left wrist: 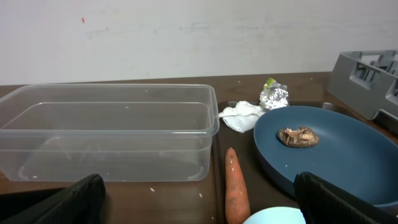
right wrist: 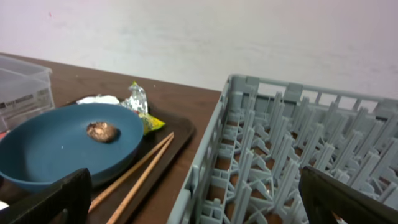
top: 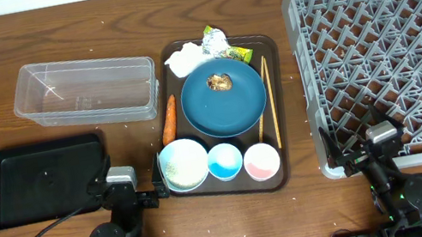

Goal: Sort waste into correct bins and load items into the dishwasher rack

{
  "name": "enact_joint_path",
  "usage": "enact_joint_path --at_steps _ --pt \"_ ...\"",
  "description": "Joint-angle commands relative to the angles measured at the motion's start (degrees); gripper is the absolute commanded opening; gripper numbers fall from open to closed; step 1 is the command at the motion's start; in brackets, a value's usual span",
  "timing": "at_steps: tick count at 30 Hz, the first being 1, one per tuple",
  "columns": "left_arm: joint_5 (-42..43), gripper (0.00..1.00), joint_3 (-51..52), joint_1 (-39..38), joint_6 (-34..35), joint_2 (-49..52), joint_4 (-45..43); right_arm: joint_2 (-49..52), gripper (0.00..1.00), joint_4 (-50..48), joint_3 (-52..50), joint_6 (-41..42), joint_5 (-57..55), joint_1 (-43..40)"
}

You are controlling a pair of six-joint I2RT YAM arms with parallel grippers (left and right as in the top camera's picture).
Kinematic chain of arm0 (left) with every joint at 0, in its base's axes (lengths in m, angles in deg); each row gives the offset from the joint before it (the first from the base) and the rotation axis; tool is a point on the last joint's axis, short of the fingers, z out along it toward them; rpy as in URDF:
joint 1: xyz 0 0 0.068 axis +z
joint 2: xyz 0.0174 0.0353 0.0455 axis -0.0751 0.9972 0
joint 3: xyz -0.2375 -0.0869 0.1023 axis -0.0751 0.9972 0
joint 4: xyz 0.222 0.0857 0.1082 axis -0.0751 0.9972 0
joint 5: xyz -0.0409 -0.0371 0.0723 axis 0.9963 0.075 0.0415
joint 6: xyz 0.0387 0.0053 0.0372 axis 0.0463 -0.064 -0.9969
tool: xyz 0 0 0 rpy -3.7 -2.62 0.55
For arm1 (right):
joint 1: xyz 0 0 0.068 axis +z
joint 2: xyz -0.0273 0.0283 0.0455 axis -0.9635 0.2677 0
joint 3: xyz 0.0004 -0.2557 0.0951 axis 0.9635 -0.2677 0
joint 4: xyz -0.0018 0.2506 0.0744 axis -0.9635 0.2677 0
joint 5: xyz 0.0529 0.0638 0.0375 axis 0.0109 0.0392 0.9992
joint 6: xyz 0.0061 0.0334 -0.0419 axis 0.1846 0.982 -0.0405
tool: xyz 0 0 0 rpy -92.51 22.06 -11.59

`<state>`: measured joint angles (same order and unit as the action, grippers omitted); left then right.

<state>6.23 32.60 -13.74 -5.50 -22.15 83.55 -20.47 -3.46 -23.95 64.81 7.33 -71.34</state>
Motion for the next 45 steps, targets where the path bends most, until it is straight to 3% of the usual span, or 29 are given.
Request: enact_joint_path --at_steps 1,11,19,22,26,30,35,42,45 --pt "-1.29 0.98 1.60 0.26 0.28 -0.02 0.68 -0.15 0.99 -0.98 -0.24 0.74 3.15 -0.70" --pt "0.07 0.98 1.18 0.26 2.45 -0.04 -1.01 -0.15 0.99 -1.53 -0.24 1.11 4.76 -0.70" --pt "4.42 0.98 -3.98 0.26 5.22 0.02 -3.82 -0.15 0.99 -1.55 1.55 12.50 7.10 -0.70" --pt "4.70 0.98 -9.25 0.26 5.49 1.14 -0.66 0.07 0.99 -0.02 4.76 14.03 9.88 -0.70" --pt "4.74 0.98 -19.96 0.24 7.91 6.49 10.45 2.49 0.99 7.45 12.46 13.99 9.73 -0.70" --pt "5.90 0.98 -32.89 0.24 8.04 17.14 22.73 9.29 0.99 16.48 22.47 13.97 9.25 -0.70" --pt "15.41 0.98 -46.95 0.24 8.04 30.16 35.12 23.89 0.99 26.53 35.12 13.99 9.25 -0.70" --pt "35.58 0.98 -51.58 0.09 8.07 40.11 37.38 44.37 0.99 41.22 52.26 13.97 9.90 -0.70" --pt "39.39 0.98 -51.58 0.09 8.09 42.99 37.51 49.88 0.99 43.30 56.50 13.99 12.15 -0.70"
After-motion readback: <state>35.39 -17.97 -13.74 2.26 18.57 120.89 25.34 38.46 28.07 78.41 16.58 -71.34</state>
